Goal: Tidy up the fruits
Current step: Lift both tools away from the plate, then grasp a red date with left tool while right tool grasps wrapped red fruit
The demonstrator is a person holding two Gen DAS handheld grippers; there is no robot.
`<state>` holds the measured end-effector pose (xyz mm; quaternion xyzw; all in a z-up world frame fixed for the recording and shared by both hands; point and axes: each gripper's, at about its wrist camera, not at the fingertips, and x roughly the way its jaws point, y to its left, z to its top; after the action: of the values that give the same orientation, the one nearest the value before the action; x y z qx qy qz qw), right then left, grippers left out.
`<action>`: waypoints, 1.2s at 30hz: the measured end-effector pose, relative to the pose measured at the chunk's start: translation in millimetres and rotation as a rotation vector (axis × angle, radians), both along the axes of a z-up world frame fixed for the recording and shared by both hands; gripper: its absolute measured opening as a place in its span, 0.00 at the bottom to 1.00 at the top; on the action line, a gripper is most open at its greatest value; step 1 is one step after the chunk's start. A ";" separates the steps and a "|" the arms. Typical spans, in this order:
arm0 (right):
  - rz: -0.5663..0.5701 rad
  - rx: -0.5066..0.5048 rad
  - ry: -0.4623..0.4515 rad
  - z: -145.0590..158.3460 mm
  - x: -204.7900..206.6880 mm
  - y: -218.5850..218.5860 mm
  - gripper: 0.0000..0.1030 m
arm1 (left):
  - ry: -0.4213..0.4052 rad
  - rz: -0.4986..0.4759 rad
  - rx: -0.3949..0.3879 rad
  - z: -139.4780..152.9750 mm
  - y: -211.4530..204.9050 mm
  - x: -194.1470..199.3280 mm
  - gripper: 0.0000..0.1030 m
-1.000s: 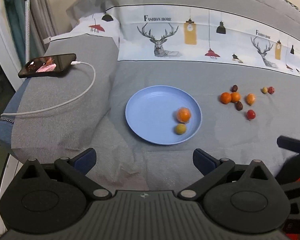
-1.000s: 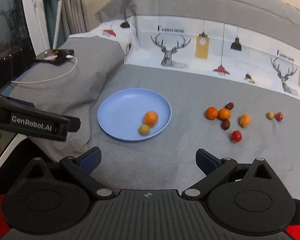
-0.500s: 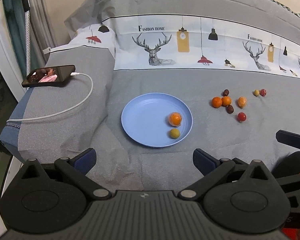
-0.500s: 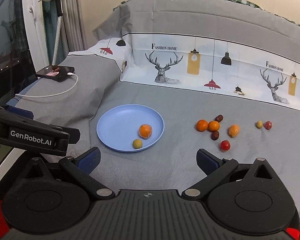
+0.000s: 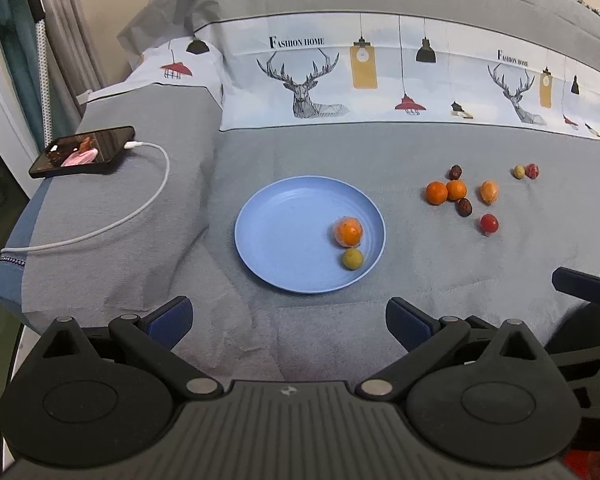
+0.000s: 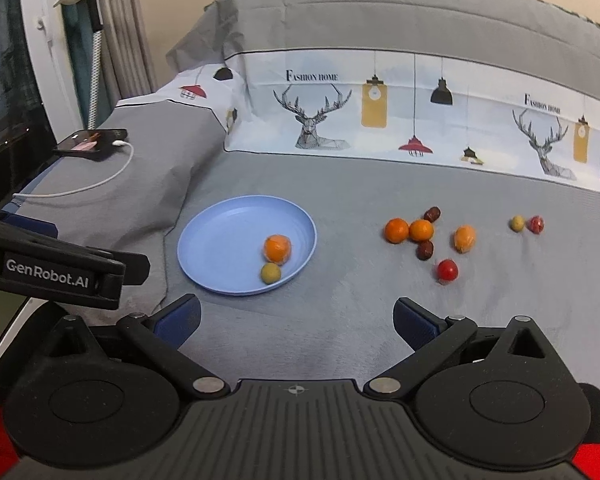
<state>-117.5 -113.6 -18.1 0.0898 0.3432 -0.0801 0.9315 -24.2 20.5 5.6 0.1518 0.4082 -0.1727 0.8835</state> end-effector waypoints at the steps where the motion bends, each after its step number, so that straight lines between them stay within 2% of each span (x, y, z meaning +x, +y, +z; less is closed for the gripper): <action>1: -0.004 0.007 0.004 -1.9 0.9 -2.2 0.99 | 0.008 0.000 0.003 -1.1 -2.1 2.0 1.00; 7: -0.059 0.044 0.021 -15.7 4.3 -21.0 0.99 | 0.048 0.002 0.019 -7.7 -16.7 17.3 1.00; 15: -0.186 0.074 0.054 -42.8 12.2 -64.5 0.99 | 0.069 -0.035 0.059 -18.7 -52.7 37.9 1.00; 20: -0.305 0.041 0.058 -60.3 16.0 -104.8 0.99 | 0.114 -0.073 0.079 -33.8 -86.7 50.2 1.00; 24: -0.408 -0.023 0.056 -76.7 25.3 -148.9 0.99 | 0.158 -0.095 0.081 -51.5 -128.7 64.7 1.00; 29: -0.515 -0.029 0.058 -99.4 45.4 -209.3 0.99 | 0.236 -0.115 0.037 -78.9 -194.4 89.8 1.00; 36: -0.659 -0.049 0.027 -128.2 77.6 -292.5 0.99 | 0.285 -0.074 -0.001 -118.6 -275.2 124.6 1.00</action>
<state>-39.8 -406.1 -146.3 0.1724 0.3058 -0.3865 0.8529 100.4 -254.7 -113.0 0.1403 0.5236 -0.2251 0.8096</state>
